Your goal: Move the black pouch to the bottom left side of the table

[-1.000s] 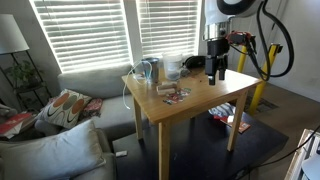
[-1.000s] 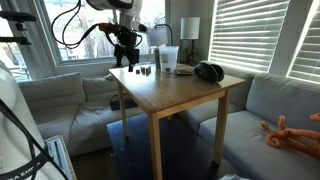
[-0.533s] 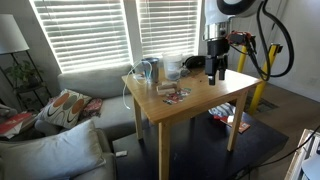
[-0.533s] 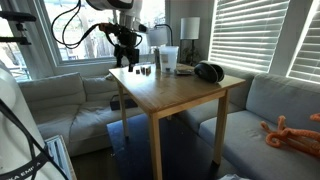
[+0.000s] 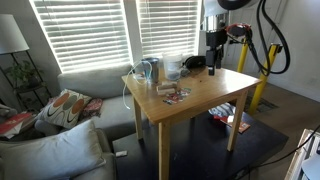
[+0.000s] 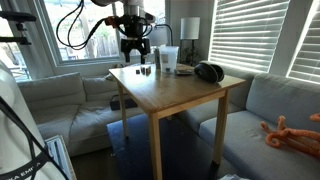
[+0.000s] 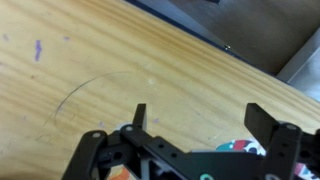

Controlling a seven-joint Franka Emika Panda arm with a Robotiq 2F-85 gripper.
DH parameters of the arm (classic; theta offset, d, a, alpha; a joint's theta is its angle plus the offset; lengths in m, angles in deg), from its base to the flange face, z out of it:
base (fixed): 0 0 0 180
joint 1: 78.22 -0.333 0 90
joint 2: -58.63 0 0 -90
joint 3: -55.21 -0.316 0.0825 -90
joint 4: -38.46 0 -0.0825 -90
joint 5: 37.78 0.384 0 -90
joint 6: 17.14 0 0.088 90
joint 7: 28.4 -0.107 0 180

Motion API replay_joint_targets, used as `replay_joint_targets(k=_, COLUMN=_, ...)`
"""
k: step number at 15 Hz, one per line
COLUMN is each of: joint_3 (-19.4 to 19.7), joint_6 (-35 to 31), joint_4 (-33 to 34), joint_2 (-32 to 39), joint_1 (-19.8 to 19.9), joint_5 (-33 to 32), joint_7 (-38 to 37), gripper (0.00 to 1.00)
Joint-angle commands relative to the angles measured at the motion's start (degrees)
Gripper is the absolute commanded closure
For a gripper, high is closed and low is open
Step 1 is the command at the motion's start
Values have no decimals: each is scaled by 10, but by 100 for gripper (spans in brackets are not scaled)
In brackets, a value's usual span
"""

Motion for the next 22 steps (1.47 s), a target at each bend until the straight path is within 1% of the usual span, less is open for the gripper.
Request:
replay_joint_targets(k=1, joint_3=10, joint_6=19, joint_4=93, joint_2=31, joint_1=7, joint_5=-59, joint_7=97, gripper=0)
replay_joint_targets(k=2, joint_3=17, joint_6=32, joint_4=124, joint_2=42, joint_1=11, joint_5=-75, joint_7=134, gripper=0)
replay_joint_targets(k=5, joint_3=39, joint_6=46, joint_4=186, joint_2=66, joint_1=21, joint_5=-117, joint_7=248, gripper=0)
replay_joint_targets(k=7, joint_3=57, joint_6=27, joint_4=214, joint_2=83, joint_1=28, joint_5=-131, joint_7=333, gripper=0)
replay_joint_targets(k=8, joint_3=64, joint_6=4, joint_4=221, joint_2=89, joint_1=29, joint_5=-131, joint_7=370, gripper=0)
replay_joint_targets(k=9, joint_3=53, joint_6=15, joint_4=187, joint_2=62, joint_1=30, joint_5=-117, joint_7=311, gripper=0)
replay_joint_targets(k=11, joint_3=61, joint_6=3, joint_4=205, joint_2=77, joint_1=36, joint_5=-118, joint_7=353, gripper=0)
replay_joint_targets(k=16, joint_3=60, joint_6=2, joint_4=210, joint_2=85, joint_1=35, joint_5=-118, joint_7=361, gripper=0)
replay_joint_targets(k=18, joint_3=57, joint_6=-10, joint_4=233, joint_2=110, joint_1=34, joint_5=-128, joint_7=354, gripper=0)
replay_joint_targets(k=22, joint_3=54, joint_6=-51, joint_4=309, joint_2=197, joint_1=32, joint_5=-97, joint_7=395, gripper=0)
